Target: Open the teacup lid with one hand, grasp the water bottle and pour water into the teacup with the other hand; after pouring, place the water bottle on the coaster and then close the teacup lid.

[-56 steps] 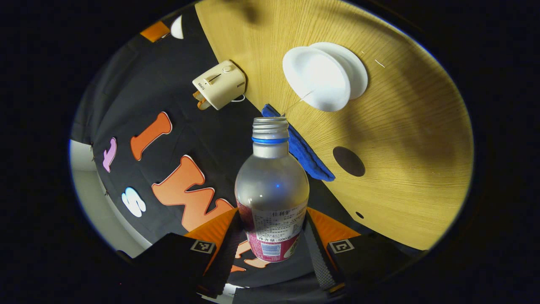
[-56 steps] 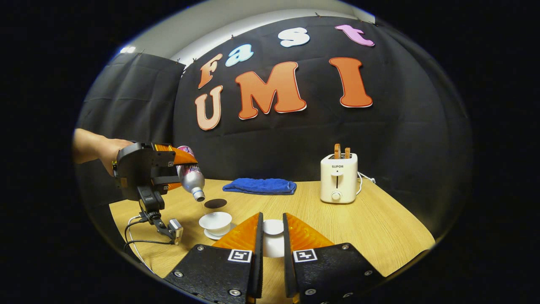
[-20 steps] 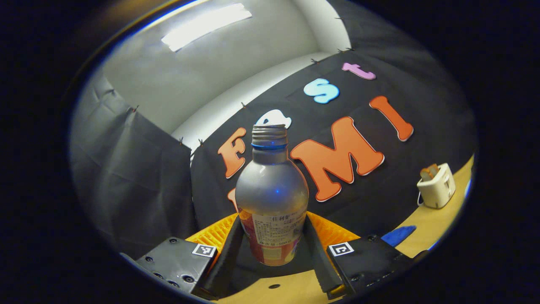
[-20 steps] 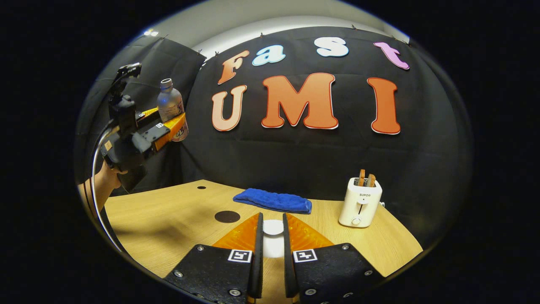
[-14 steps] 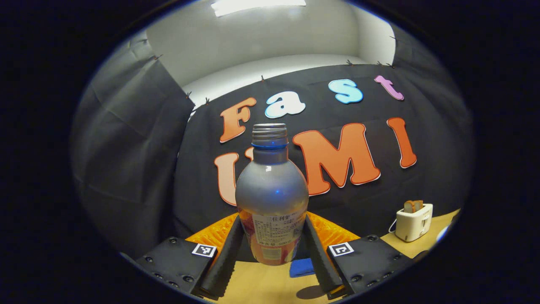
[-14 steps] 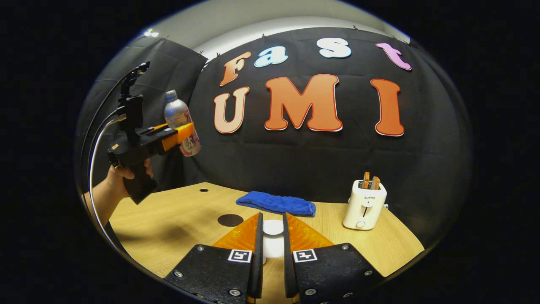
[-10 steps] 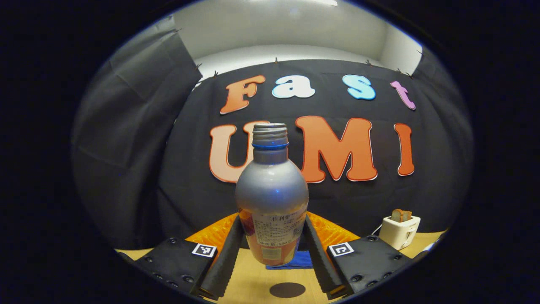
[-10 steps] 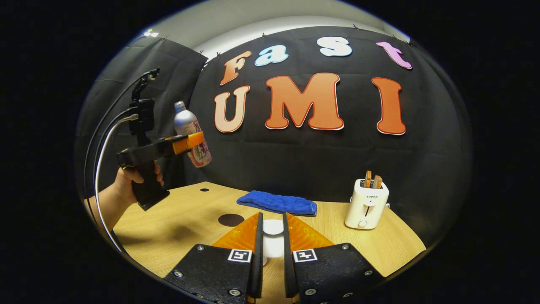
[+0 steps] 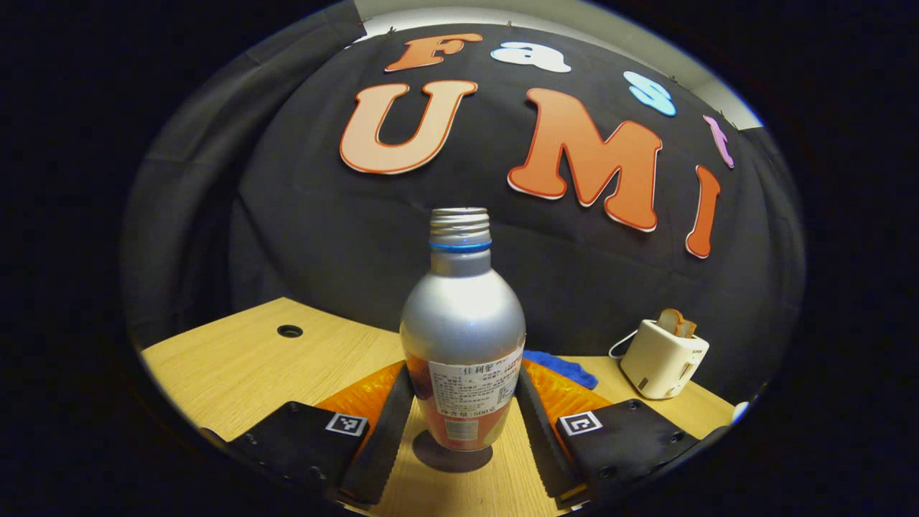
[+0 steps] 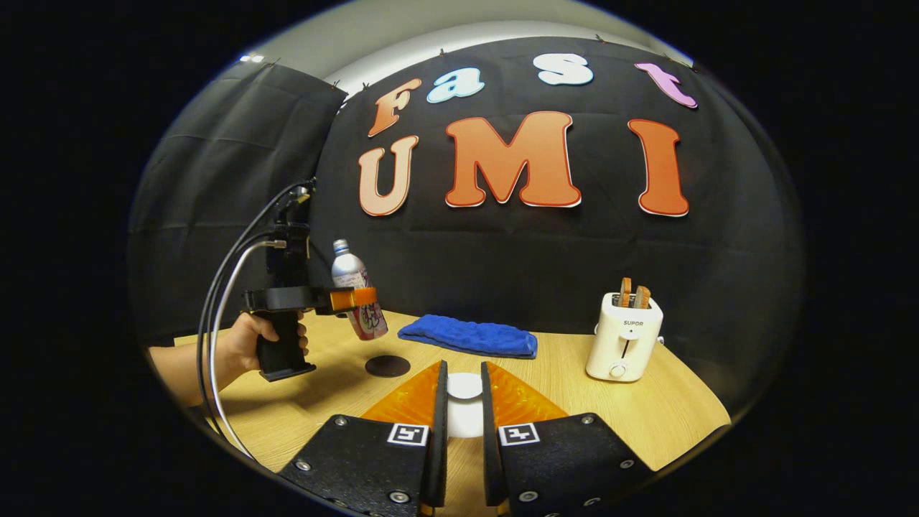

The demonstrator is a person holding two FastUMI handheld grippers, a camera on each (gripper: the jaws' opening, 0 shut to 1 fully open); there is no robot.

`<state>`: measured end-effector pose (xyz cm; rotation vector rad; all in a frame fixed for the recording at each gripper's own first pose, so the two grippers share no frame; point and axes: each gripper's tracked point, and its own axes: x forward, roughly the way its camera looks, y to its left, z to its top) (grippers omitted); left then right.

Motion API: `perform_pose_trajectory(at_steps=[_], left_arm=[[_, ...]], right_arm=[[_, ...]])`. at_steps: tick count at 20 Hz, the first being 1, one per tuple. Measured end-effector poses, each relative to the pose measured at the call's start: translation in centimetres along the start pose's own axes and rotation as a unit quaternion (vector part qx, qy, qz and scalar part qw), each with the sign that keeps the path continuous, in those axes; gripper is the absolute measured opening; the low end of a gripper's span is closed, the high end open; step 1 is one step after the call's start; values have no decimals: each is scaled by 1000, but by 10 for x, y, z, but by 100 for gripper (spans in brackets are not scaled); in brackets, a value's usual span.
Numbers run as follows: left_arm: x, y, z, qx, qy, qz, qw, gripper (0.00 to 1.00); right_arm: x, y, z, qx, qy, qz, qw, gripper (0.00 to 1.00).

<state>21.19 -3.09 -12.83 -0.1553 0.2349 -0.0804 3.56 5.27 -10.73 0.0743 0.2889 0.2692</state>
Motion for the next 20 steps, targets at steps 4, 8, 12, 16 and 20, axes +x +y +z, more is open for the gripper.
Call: perform_pose_trajectory(at_steps=[4,8,12,16,20], left_arm=[[15,2,-31,3,37,0,999,82],[27,-5,-52,20,67,-3,998,82],[33,-8,-70,39,91,-8,995,79],[32,-11,-77,65,100,-14,993,84],[29,-14,-89,93,120,-20,988,90]], right_arm=[[7,3,-8,0,11,4,1000,21],[14,10,-18,-2,24,12,1000,21],[22,18,-27,0,37,22,999,21],[28,27,-34,-4,46,29,999,21],[36,39,-40,-4,50,41,998,21]])
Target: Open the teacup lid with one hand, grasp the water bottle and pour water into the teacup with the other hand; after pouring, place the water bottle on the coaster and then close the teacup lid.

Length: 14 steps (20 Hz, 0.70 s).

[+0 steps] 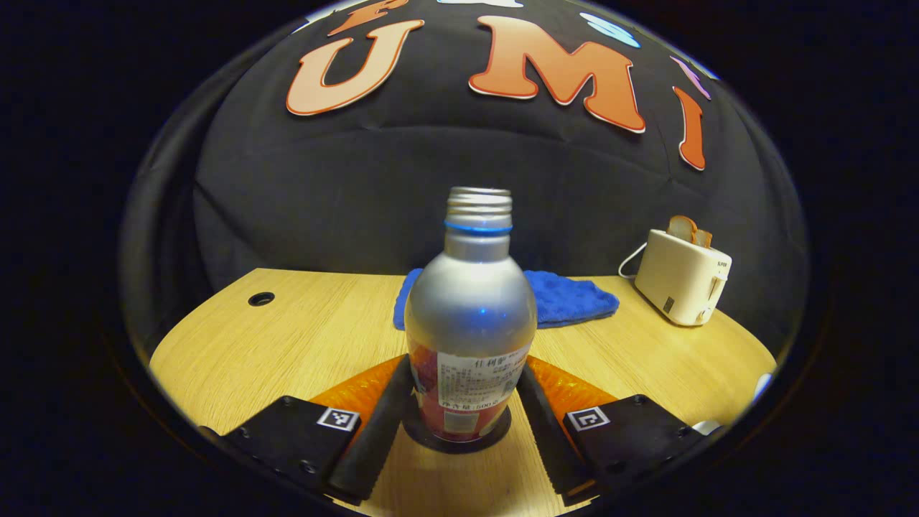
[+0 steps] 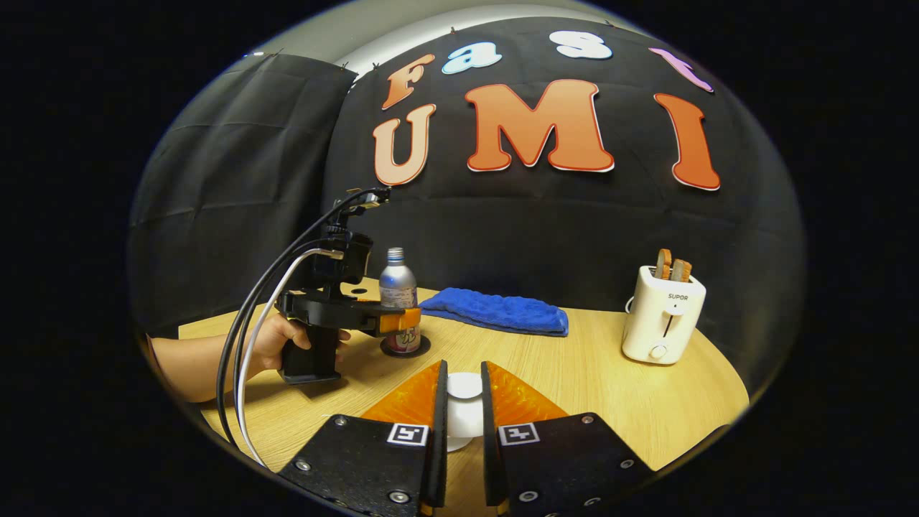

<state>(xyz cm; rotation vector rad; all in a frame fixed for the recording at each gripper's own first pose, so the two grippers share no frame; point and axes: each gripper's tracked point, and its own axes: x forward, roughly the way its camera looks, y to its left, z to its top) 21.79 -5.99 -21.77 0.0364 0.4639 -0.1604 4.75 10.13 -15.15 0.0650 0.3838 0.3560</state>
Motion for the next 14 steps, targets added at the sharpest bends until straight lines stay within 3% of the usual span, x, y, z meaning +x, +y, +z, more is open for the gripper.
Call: perform_pose_trajectory(at_steps=[4,14], left_arm=[[-13,-2,0,8,-15,-4,1000,100],[-67,0,5,21,-50,-9,998,96]], right_arm=[[10,7,-6,5,8,9,1000,21],[30,28,-33,-8,27,17,999,22]])
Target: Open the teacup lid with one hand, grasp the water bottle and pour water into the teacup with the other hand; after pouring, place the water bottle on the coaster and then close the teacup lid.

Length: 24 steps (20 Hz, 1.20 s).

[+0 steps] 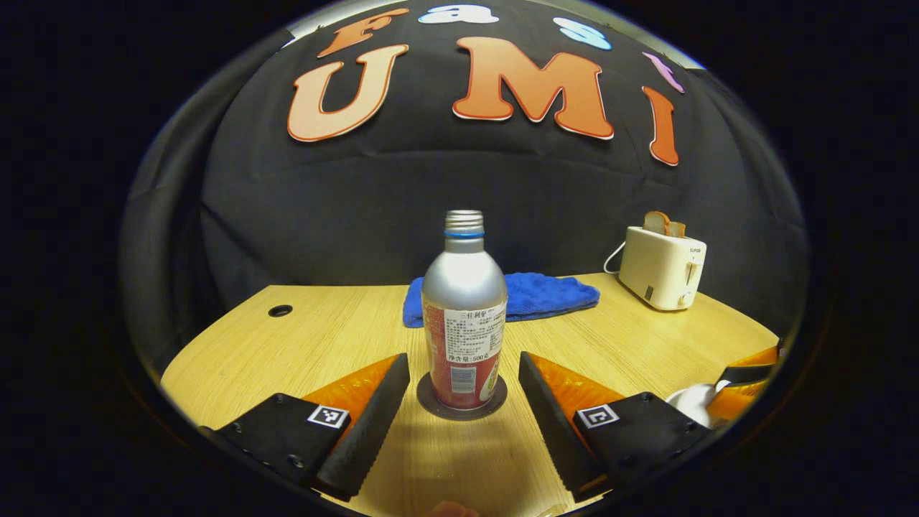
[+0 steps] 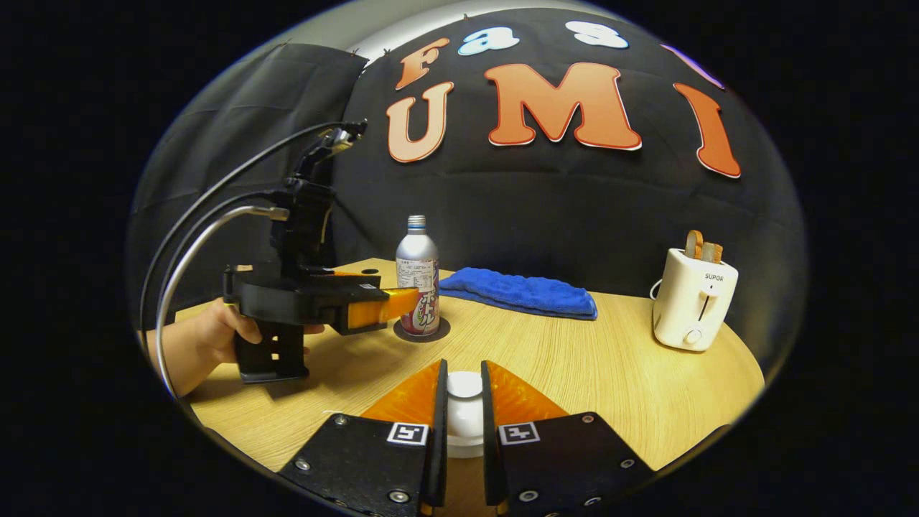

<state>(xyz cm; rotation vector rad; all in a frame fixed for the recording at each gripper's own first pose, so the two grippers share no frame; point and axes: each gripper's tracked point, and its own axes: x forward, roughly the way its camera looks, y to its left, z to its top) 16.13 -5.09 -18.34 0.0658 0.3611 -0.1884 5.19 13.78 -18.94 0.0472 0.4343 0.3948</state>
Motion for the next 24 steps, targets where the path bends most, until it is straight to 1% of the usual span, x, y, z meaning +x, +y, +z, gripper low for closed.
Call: perform_pose_trajectory(at_steps=[1,4,5,8,12,14,16,17,20,21,23,24], left_arm=[[-6,0,2,-3,-4,-1,1000,99],[-24,3,9,-6,-18,-1,1000,99],[-29,3,10,-6,-22,2,1000,99],[-41,3,11,-8,-29,4,1000,99],[-58,4,16,-16,-41,9,999,99],[-66,3,23,-19,-53,11,998,99],[-74,4,29,-17,-66,15,998,99],[-78,4,34,-16,-72,16,997,99],[-91,4,46,-16,-93,24,995,99],[-97,3,50,-16,-101,26,994,99],[-109,2,59,-21,-116,29,993,99],[-115,2,62,-23,-123,32,992,99]], right_arm=[[2,-1,-2,1,1,-3,1000,22],[4,-1,-14,0,16,-3,1000,22],[3,-1,-13,3,7,-3,1000,21],[5,1,-12,0,5,1,1000,21],[6,0,-12,-21,-7,-3,1000,22],[7,-1,-13,-16,-3,-7,1000,26],[5,-3,-10,-11,-5,-12,1000,33],[3,-1,-2,-14,-15,-12,1000,46],[-8,1,20,-25,-52,-16,998,61],[-12,2,29,-27,-65,-16,997,68],[-24,-1,46,-33,-88,-25,995,74],[-30,-6,54,-35,-99,-34,994,80]])
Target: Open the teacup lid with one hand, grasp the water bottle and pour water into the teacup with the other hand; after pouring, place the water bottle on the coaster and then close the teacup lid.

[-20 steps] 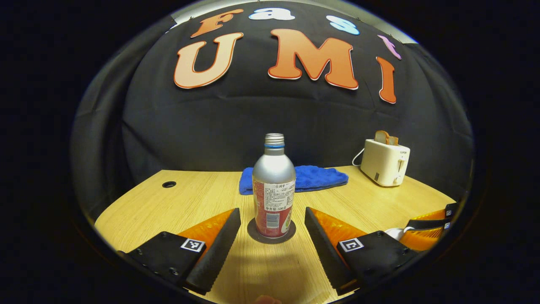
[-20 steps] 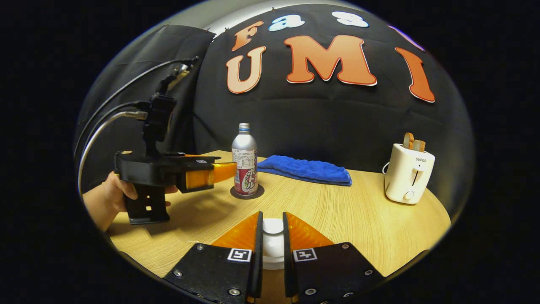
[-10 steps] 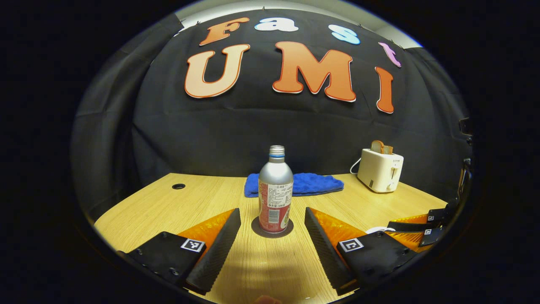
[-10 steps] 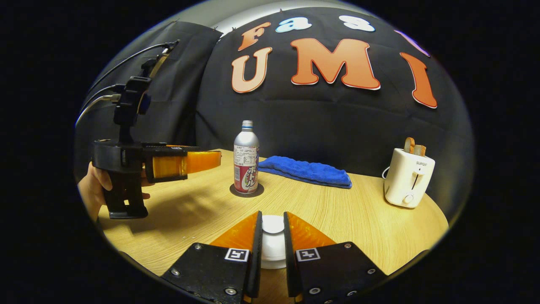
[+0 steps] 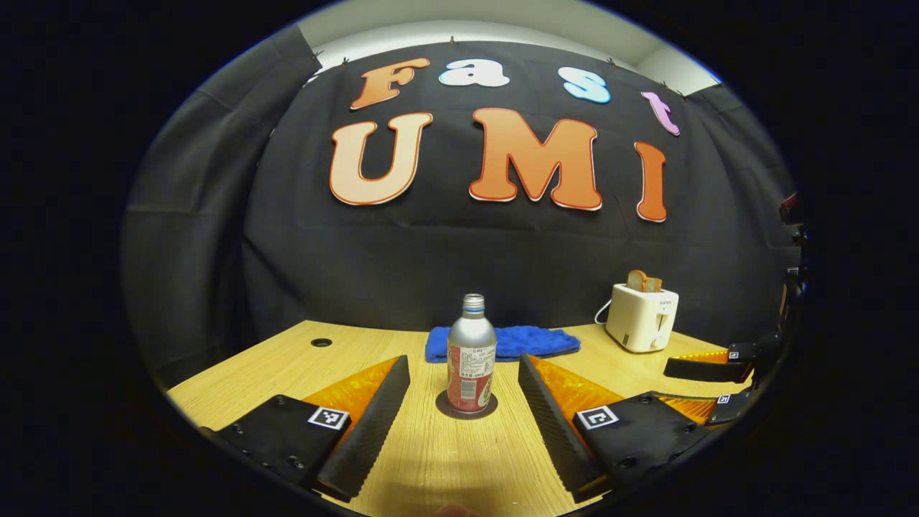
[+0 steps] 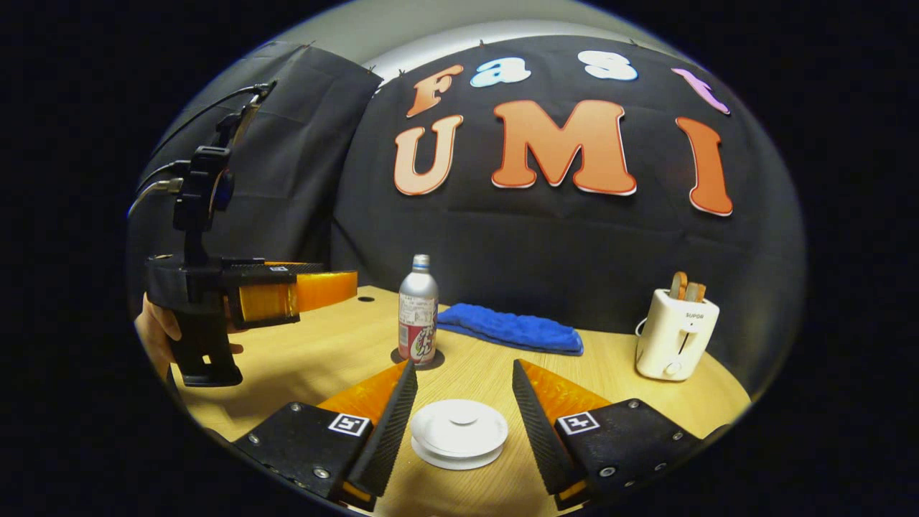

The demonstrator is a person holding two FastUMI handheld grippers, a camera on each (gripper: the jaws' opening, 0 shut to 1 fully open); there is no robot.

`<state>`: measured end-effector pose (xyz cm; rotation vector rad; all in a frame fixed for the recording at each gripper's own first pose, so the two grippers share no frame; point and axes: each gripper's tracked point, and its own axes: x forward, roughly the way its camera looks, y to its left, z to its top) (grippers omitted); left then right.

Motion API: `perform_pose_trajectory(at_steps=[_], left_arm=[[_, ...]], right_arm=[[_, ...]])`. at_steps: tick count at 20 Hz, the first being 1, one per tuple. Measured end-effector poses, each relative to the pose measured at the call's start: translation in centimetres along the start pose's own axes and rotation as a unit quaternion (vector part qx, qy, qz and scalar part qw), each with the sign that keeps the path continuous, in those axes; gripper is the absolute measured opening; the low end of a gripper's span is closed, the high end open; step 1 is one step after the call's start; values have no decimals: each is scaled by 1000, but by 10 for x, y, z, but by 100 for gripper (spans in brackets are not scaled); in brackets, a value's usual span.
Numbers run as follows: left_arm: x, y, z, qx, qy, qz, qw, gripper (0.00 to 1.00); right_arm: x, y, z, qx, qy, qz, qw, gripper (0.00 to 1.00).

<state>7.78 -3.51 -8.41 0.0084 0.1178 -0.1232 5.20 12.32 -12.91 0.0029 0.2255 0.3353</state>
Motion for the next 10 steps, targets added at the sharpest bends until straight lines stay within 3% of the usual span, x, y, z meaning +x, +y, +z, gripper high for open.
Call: perform_pose_trajectory(at_steps=[3,6,10], left_arm=[[-14,-3,18,2,-25,5,1000,96],[-30,-4,36,6,-47,14,999,99],[-52,-4,52,8,-69,29,997,99]], right_arm=[[-14,-14,28,3,-31,-22,999,86],[-30,-25,57,3,-64,-38,997,87],[-55,-47,87,-11,-105,-87,991,88]])
